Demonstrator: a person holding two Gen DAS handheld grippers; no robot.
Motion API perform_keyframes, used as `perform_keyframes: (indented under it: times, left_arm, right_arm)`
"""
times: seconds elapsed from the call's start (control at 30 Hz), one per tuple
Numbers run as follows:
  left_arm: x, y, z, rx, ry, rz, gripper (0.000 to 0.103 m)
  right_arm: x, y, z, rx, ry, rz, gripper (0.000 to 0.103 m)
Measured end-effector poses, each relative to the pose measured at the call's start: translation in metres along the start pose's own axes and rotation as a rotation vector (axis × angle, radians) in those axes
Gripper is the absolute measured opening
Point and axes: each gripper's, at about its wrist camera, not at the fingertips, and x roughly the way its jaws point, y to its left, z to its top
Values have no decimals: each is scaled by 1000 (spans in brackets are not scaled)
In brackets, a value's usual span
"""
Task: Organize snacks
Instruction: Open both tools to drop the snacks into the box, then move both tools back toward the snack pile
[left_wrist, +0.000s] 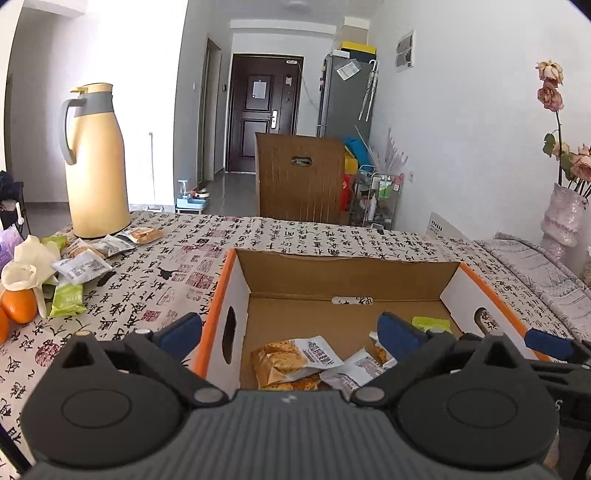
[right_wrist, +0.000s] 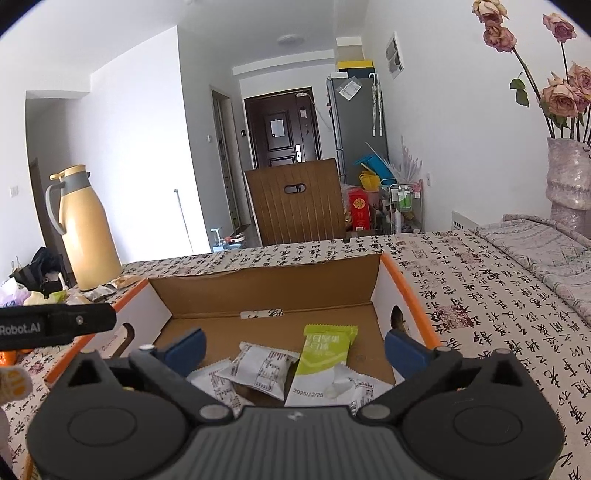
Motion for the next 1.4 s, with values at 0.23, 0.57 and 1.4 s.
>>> perform_keyframes:
  times: [0.23,0.57,1.4]
  left_arm:
    - [-2,1,0,-7,0,-1,103]
    - [-18,4,10,-29,-18,-13,103]
    - [-107,26,-25,-29,-43,-18,103]
  right_arm:
    - [-1,0,1,-4,-5,-1,103]
    - [-17,7,11,-34,-43,-25,103]
    - [-104,29,-25,-57,-34,-38,103]
